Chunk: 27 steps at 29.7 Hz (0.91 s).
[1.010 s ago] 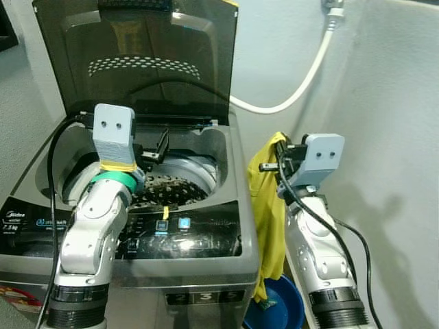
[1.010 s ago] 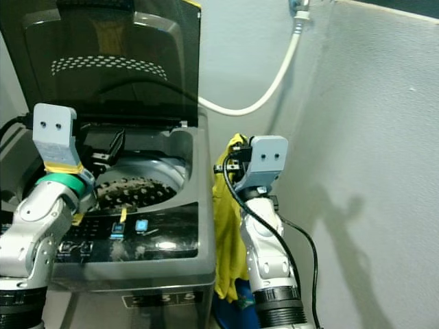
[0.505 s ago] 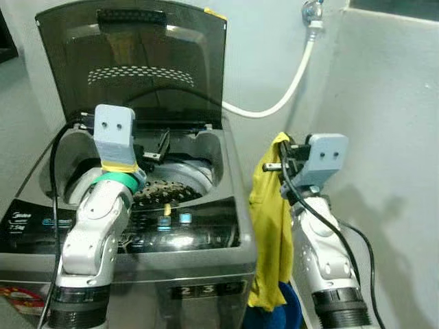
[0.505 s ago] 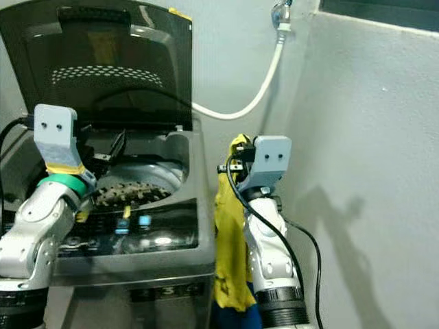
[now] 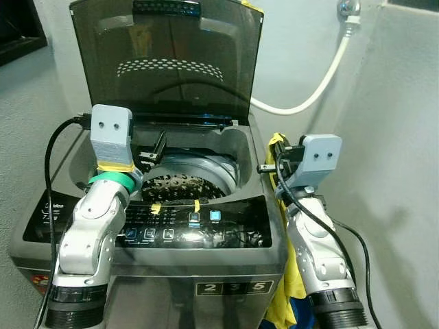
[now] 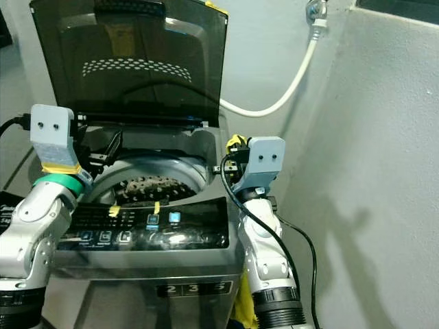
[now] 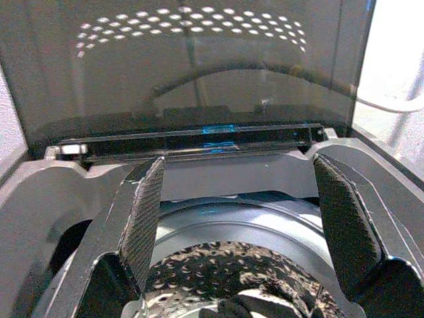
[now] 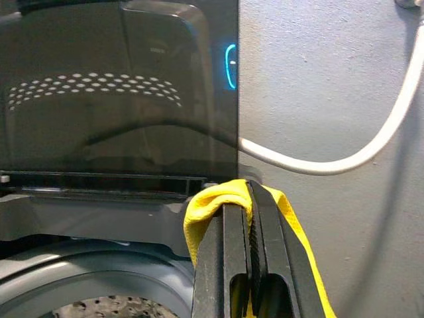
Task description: Clothes washing
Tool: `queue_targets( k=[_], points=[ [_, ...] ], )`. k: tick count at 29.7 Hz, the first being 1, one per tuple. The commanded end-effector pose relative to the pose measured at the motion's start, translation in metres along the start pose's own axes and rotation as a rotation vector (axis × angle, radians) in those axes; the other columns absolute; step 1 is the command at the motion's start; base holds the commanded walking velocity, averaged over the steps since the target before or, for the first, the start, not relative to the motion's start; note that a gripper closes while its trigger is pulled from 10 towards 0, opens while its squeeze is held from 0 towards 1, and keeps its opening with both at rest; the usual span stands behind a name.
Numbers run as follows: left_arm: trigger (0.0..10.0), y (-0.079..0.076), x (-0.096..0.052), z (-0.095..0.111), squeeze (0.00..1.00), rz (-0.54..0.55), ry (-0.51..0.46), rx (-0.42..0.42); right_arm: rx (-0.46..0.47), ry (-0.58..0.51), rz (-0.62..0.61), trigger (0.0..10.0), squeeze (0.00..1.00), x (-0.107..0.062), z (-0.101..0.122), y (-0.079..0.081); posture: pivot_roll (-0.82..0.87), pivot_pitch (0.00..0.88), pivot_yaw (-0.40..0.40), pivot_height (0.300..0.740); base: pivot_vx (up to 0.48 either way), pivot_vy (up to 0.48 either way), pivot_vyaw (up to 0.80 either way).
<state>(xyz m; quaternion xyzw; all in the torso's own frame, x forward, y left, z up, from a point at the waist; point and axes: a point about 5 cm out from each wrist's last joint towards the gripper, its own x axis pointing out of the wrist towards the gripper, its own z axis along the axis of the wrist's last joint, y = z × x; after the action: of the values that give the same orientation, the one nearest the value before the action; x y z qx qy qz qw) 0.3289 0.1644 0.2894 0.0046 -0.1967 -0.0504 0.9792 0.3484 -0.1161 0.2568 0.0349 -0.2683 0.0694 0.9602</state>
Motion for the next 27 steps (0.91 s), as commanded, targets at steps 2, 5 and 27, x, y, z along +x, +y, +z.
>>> queue_targets(
  k=[2, 5, 27],
  points=[
    [10.0, -0.001, 0.000, -0.003, 0.00, -0.006, 0.015, 0.003, -0.001, -0.028, 0.002, 10.0, 0.00, 0.001, 0.005, 0.001, 0.03, 0.041, 0.048, 0.740, 0.000, 0.000, 0.00],
    [10.0, -0.001, 0.000, -0.002, 0.00, -0.007, 0.006, 0.006, -0.038, -0.045, 0.025, 10.0, 0.00, 0.001, 0.008, 0.004, 0.03, 0.045, 0.051, 0.740, 0.000, 0.000, 0.00],
    [10.0, -0.039, -0.024, 0.051, 0.00, -0.143, -0.345, 0.306, 0.133, -0.455, 0.508, 10.0, 0.00, 0.099, 0.163, 0.136, 0.04, 0.073, 0.020, 0.740, 0.000, 0.000, 0.00]
  ],
)
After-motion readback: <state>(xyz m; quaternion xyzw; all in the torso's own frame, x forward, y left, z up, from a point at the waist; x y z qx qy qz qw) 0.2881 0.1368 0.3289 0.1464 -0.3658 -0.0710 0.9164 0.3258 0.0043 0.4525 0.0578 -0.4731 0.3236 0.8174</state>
